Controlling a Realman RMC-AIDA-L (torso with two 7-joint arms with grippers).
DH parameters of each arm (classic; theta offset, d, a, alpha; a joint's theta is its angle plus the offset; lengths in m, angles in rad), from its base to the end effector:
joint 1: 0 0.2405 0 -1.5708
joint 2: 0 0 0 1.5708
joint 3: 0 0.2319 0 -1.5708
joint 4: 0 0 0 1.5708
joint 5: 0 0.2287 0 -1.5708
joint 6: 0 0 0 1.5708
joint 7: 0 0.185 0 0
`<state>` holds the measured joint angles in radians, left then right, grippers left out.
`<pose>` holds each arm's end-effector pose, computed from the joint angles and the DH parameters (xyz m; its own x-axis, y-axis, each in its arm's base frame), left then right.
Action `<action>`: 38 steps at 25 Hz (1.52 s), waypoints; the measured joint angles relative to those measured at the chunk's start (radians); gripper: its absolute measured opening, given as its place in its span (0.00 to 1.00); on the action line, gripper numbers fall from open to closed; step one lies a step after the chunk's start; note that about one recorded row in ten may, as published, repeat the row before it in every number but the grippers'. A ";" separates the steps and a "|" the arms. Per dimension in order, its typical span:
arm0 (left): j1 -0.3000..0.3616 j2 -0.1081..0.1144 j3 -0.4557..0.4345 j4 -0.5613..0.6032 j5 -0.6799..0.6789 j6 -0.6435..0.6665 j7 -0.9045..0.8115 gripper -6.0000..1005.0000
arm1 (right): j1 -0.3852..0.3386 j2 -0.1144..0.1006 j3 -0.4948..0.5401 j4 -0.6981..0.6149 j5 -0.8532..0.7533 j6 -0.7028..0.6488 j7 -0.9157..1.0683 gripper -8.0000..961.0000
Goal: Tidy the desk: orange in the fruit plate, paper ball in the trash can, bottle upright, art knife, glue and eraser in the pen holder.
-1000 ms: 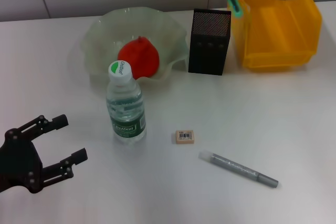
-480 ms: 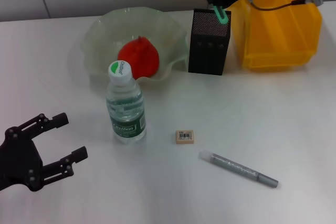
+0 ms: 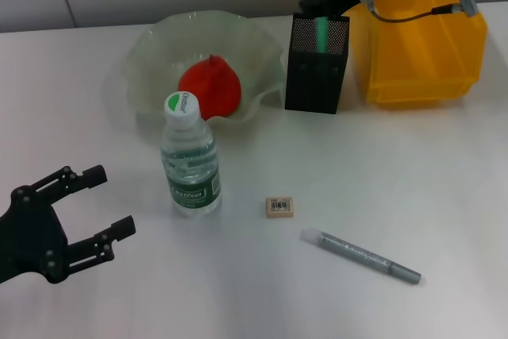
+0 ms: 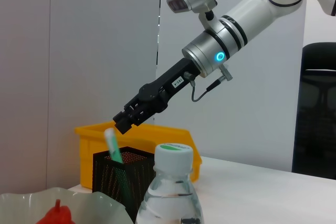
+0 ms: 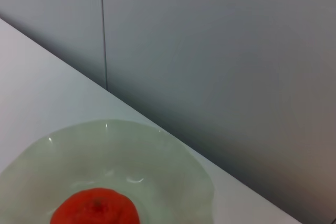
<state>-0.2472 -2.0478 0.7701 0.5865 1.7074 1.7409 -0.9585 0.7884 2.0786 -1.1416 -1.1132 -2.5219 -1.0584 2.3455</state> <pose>-0.2787 0.2677 -0.0030 0.7509 0.0893 0.6544 0.3465 -0.8967 -0.2752 0.1307 0.4816 0.0106 0.8786 -0.4430 -0.1783 -0.4517 -0.6499 -0.6113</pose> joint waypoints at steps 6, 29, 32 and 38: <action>-0.001 0.000 -0.010 -0.001 0.000 0.002 0.000 0.80 | -0.007 0.000 0.008 -0.030 0.000 -0.023 0.006 0.48; 0.007 0.001 -0.003 -0.002 0.007 0.023 -0.017 0.80 | 0.037 0.001 -0.192 -0.117 -0.070 -0.678 -0.001 0.49; 0.011 0.001 -0.002 -0.002 0.008 0.021 -0.014 0.80 | 0.015 0.002 -0.186 -0.052 0.034 -0.592 -0.087 0.49; 0.020 0.000 -0.002 -0.002 0.008 0.021 -0.012 0.80 | -0.007 0.003 -0.188 0.022 0.081 -0.519 -0.169 0.49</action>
<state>-0.2276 -2.0475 0.7685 0.5844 1.7150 1.7620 -0.9704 0.7817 2.0814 -1.3298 -1.0910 -2.4405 -1.5775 2.1765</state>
